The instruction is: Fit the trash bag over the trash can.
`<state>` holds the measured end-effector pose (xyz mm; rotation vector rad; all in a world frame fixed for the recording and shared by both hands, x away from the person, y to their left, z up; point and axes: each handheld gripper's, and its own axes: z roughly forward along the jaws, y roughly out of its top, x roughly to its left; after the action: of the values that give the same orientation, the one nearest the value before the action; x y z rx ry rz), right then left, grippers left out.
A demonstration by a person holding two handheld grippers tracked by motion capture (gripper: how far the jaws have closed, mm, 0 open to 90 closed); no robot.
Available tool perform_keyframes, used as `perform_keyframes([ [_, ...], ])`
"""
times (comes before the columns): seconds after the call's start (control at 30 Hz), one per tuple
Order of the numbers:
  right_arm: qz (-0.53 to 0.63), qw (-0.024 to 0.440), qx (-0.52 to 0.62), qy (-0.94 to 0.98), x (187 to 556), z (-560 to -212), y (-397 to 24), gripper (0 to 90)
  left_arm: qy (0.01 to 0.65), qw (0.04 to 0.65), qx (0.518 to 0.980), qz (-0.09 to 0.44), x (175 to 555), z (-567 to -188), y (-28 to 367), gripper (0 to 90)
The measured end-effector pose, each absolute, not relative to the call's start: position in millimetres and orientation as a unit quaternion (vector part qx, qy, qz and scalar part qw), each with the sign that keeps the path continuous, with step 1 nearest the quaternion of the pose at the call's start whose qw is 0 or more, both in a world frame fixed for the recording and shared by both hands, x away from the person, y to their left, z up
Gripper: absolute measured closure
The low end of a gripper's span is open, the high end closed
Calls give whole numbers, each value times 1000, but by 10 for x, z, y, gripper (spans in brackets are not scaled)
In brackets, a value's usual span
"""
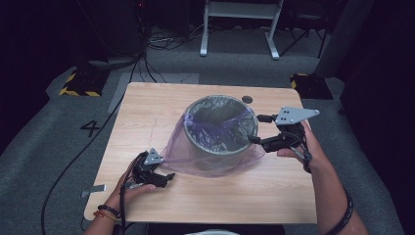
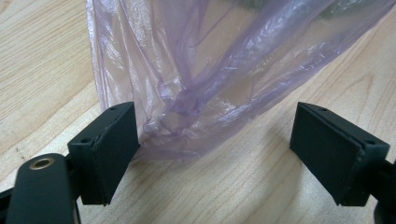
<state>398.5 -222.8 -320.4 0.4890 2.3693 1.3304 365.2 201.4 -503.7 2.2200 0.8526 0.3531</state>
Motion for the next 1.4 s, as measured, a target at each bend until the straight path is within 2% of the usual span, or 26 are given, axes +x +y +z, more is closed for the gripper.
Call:
perform_keyframes([
  [0.37, 480, 202, 177, 835, 3760, -3275, -2473, 246, 331, 358, 863, 135, 3657, -5029, 2012, 157],
  [0.63, 451, 200, 195, 848, 3627, -3604, -2690, 238, 330, 361, 861, 134, 3654, -5038, 2012, 150],
  [0.97, 407, 194, 237, 860, 3627, -4058, -2877, 234, 330, 362, 862, 135, 3655, -5038, 2012, 149],
  [1.4, 356, 188, 270, 875, 3640, -4481, -2999, 227, 329, 362, 862, 134, 3654, -5039, 2012, 149],
])
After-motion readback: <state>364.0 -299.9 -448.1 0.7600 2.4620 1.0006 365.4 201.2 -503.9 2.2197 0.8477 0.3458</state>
